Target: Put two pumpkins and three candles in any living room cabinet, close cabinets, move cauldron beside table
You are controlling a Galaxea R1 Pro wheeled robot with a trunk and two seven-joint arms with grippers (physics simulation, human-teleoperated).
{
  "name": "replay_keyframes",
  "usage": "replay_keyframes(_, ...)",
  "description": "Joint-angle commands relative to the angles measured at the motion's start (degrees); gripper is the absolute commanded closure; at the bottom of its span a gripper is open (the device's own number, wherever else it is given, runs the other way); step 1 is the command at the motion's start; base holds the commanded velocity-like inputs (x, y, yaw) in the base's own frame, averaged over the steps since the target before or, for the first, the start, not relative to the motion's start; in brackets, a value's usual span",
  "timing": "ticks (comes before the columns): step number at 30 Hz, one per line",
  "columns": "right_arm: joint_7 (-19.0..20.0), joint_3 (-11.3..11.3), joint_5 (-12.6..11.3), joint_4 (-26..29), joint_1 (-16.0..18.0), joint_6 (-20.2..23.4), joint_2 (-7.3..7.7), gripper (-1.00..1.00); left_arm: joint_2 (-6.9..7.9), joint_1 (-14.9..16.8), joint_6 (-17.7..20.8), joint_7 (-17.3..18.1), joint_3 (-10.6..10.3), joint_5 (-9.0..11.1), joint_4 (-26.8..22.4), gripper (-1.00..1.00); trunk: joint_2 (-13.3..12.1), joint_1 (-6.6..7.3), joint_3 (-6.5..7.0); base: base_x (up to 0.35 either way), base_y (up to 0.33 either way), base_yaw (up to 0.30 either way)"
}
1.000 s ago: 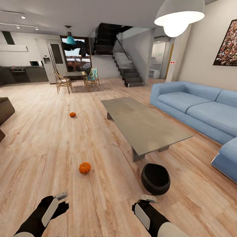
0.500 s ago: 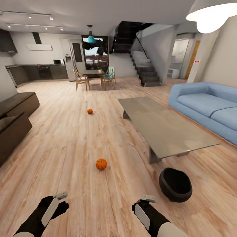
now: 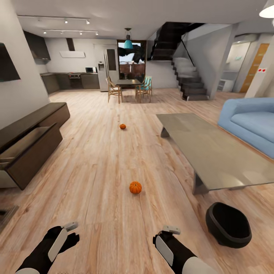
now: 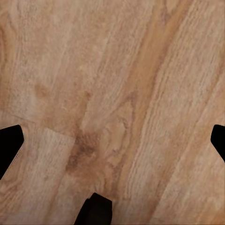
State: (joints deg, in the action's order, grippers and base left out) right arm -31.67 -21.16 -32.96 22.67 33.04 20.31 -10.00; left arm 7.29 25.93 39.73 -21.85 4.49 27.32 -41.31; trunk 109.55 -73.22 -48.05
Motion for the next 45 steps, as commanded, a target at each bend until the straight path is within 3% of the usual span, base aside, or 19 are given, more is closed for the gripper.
replay_keyframes(1, 0.0, 0.0, 0.1, 0.0, 0.0, 0.0, 0.00, 1.00, 0.00, 0.0, 0.0, 0.0, 0.0, 0.0, 0.0, -1.00, 0.0, 0.00, 0.00, 0.094, 0.143, 0.291)
replay_keyframes(10, 0.0, 0.0, 0.1, 0.0, 0.0, 0.0, 0.00, 1.00, 0.06, 0.0, 0.0, 0.0, 0.0, 0.0, 0.0, -1.00, 0.0, 0.00, -0.01, 0.218, 0.170, 0.267)
replay_keyframes(22, 0.0, -0.1, 0.2, 0.0, -2.7, -1.7, 0.00, 1.00, 0.02, 0.0, 0.0, 0.0, 0.0, 0.0, 0.0, -1.00, 0.0, 0.00, -0.01, 0.267, 0.205, 0.018)
replay_keyframes(25, 0.0, -1.3, 0.3, 0.0, -4.1, -4.7, 0.00, 1.00, 0.00, 0.0, 0.0, 0.0, 0.0, 0.0, 0.0, -1.00, 0.0, 0.00, -0.01, 0.259, 0.241, 0.000)
replay_keyframes(30, 0.0, -6.1, -0.1, 0.0, -4.4, -5.7, 0.00, 1.00, 0.00, 0.0, 0.0, 0.0, 0.0, 0.0, 0.0, -1.00, 0.0, 0.00, -0.01, 0.254, 0.247, 0.000)
replay_keyframes(35, 0.0, -7.1, -0.2, 0.1, -4.5, -5.9, 0.00, 1.00, 0.05, 0.0, 0.0, 0.0, 0.0, 0.0, 0.0, -1.00, 0.0, 0.00, -0.01, 0.256, 0.243, 0.000)
replay_keyframes(45, -0.5, -6.9, -0.5, 0.4, -4.5, -5.8, 0.00, 1.00, 0.07, 0.0, 0.0, 0.0, 0.0, 0.0, 0.0, -1.00, 0.0, 0.00, 0.13, 0.276, 0.210, 0.123)
